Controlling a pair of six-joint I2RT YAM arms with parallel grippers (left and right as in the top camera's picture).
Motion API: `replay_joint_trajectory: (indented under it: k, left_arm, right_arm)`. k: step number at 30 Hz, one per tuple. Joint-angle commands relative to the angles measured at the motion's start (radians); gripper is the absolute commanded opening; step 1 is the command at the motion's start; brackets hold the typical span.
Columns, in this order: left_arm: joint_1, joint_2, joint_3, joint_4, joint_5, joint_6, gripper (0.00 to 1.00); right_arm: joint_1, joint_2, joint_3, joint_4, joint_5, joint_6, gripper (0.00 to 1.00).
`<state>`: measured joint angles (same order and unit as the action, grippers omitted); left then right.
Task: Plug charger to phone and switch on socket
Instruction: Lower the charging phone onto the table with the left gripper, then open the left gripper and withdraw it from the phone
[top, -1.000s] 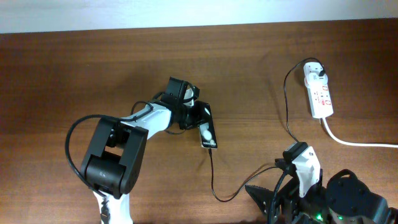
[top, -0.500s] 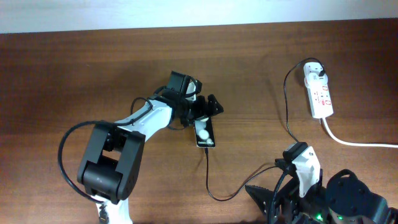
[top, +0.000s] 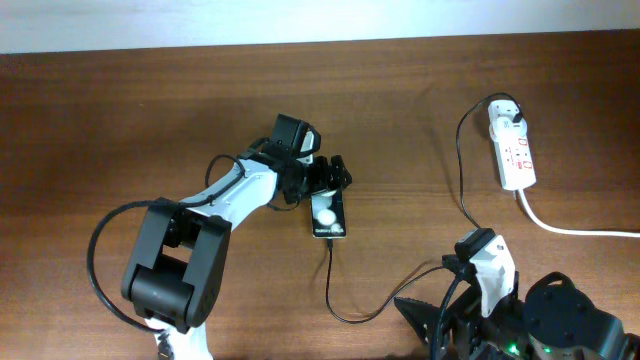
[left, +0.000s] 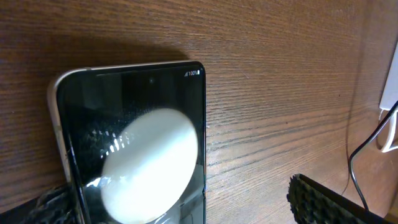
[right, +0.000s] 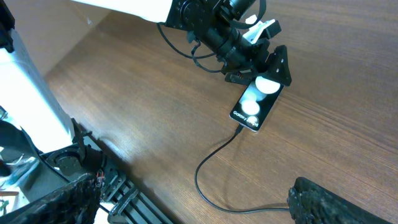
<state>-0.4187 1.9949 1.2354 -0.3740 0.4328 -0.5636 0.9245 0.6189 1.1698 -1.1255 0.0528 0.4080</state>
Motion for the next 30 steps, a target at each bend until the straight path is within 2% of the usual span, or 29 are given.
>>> replay_joint_trajectory:
  k: [1,4,14,18,22,25,30]
  left_arm:
    - [0.006,0.072,-0.055,-0.037,-0.137,0.02,0.99]
    - [0.006,0.072,-0.055,-0.063,-0.215,0.02,0.99]
    - [0.008,0.072,-0.055,-0.073,-0.233,0.02,0.99]
    - [0.018,0.071,-0.055,-0.197,-0.418,0.02,0.99]
    - [0.023,0.05,-0.051,-0.311,-0.467,0.02,0.99]
    - [0.025,-0.05,-0.05,-0.348,-0.52,0.02,0.99]
    - [0.032,-0.416,-0.05,-0.438,-0.56,0.02,0.99]
  right_arm:
    - [-0.003,0.003,-0.001,0.002,0.012,-0.007,0.99]
    - [-0.003,0.003,-0.001,0.002,0.012,-0.007,0.99]
    - [-0.003,0.003,-0.001,0.002,0.012,-0.007,0.99]
    - [-0.003,0.003,-0.001,0.002,0.012,-0.007,0.99]
    - [-0.003,0.003,-0.001,0.002,0.012,-0.007,0.99]
    - [-0.003,0.003,-0.001,0.002,0.012,-0.007,0.99]
    - [-0.003,0.003,-0.001,0.002,0.012,-0.007,0.99]
